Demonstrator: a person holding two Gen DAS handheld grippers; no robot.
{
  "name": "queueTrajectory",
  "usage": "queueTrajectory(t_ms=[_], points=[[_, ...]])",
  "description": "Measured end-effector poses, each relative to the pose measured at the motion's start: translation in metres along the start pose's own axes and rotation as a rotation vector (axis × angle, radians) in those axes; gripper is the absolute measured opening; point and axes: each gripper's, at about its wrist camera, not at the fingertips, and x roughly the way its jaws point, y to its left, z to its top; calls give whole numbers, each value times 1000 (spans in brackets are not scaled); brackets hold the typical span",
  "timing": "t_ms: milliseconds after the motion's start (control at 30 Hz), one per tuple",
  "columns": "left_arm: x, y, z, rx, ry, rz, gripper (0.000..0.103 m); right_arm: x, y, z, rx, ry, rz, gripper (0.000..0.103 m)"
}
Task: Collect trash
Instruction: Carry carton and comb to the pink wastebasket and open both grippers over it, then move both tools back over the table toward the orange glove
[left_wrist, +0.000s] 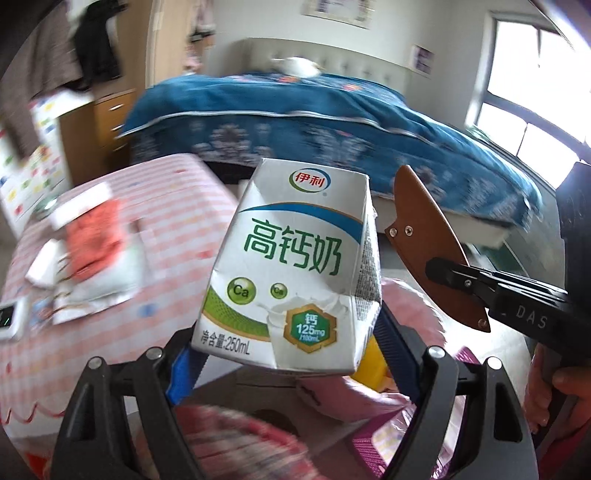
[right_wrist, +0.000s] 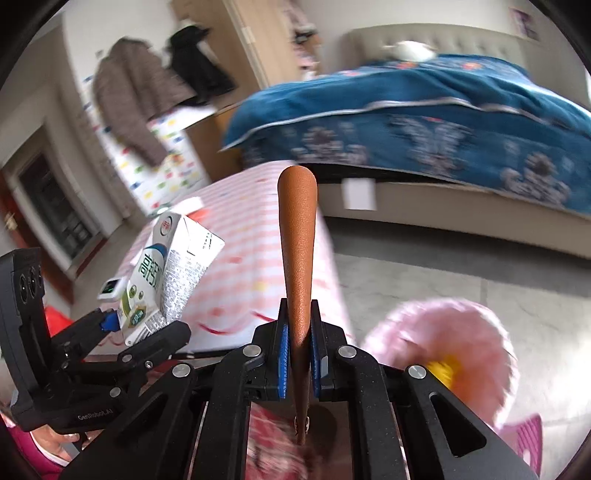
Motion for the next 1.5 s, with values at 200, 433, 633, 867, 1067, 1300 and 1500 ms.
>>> queueTrajectory(t_ms=[200,433,633,867,1067,1300,1500], points=[[31,-50,11,83,32,-87,81,-21,-64,-14,99,-26,-80,10],[55,-80,21,124,51,-155,95,-24,-126,-20,179,-20,-116,20],[49,-61,21,77,34,-83,96,-33,-134,-18,216,-44,-149,39],[19,-17,16,8,-13,37,96,-31,-122,-9,178,-51,-90,39],[-9,19,6,-58,-31,95,96,-18,-77,1,90,-22,-19,39],[-41,66,-6,-136,-67,197,96,3,-15,10,-18,22,39,39],[-68,121,-15,-221,-91,317,96,32,46,17,-140,66,99,40]])
